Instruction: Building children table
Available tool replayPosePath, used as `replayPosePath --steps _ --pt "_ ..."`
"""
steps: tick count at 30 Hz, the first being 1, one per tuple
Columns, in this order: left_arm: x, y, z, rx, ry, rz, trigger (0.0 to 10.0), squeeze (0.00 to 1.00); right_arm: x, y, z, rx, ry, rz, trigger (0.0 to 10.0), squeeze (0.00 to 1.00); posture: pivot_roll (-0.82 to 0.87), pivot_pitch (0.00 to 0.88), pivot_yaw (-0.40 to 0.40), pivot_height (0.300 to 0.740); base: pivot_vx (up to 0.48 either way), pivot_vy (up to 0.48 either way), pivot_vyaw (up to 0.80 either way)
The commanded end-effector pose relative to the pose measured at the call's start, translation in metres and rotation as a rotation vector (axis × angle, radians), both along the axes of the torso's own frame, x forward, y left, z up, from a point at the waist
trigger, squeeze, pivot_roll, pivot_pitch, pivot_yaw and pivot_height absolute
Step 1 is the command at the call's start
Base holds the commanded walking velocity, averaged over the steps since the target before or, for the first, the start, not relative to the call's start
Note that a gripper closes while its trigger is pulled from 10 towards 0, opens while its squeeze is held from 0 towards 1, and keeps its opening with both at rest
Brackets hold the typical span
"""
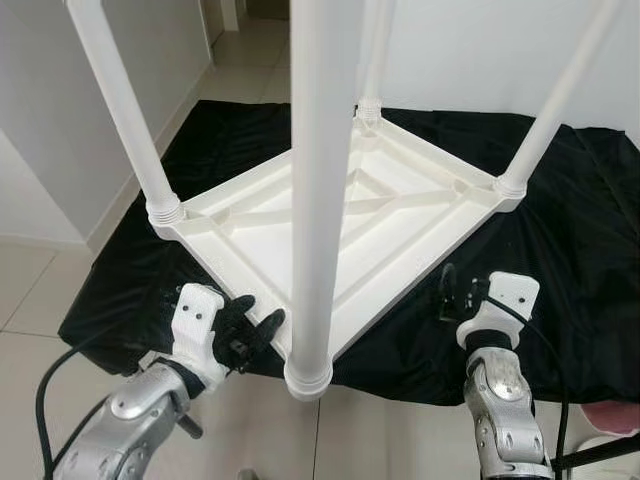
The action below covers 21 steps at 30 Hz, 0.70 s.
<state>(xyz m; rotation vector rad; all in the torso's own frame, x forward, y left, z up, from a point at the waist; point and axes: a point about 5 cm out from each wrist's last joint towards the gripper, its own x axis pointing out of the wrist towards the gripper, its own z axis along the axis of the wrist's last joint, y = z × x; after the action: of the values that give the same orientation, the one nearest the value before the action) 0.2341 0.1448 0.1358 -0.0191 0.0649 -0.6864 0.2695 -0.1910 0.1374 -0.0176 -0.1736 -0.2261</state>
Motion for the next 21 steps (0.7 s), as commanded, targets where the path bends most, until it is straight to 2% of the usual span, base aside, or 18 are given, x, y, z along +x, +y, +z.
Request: replayPosePath --steps 1,5,6,7,12,16,21 --pt "-0.009 -0.001 -0.009 0.051 0.028 -0.272 10.0 0.0 -0.001 -0.004 -0.003 -0.016 0.019 -0.011 10.0 0.0 -0.02 0.069 0.026 0.74 0.0 0.0 0.0" --pt "-0.009 0.001 -0.013 0.07 0.045 -0.284 10.0 0.0 -0.004 -0.008 -0.001 -0.023 0.01 -0.033 10.0 0.0 -0.02 0.069 0.026 0.74 0.0 0.0 0.0" --pt "-0.009 -0.001 -0.012 0.064 0.043 -0.287 10.0 0.0 -0.005 -0.009 0.0 -0.022 0.008 -0.04 10.0 0.0 -0.02 0.069 0.026 0.74 0.0 0.0 0.0" --pt "-0.009 -0.004 -0.01 0.053 0.04 -0.289 10.0 0.0 -0.005 -0.01 0.0 -0.021 0.007 -0.049 10.0 0.0 -0.05 0.08 0.062 0.74 0.0 0.0 0.0" --pt "-0.012 -0.013 -0.008 0.027 0.036 -0.299 10.0 0.0 -0.007 -0.012 0.0 -0.022 0.004 -0.065 10.0 0.0 -0.06 0.084 0.07 0.74 0.0 0.0 0.0" --pt "-0.025 -0.03 -0.005 0.006 0.024 -0.335 10.0 0.0 -0.008 -0.013 0.001 -0.023 0.001 -0.078 10.0 0.0 -0.06 0.09 0.076 0.74 0.0 0.0 0.0" --pt "-0.03 -0.034 -0.002 -0.01 0.017 -0.329 10.0 0.0 -0.006 -0.014 0.002 -0.026 -0.002 -0.077 10.0 0.0 -0.06 0.091 0.078 0.74 0.0 0.0 0.0"
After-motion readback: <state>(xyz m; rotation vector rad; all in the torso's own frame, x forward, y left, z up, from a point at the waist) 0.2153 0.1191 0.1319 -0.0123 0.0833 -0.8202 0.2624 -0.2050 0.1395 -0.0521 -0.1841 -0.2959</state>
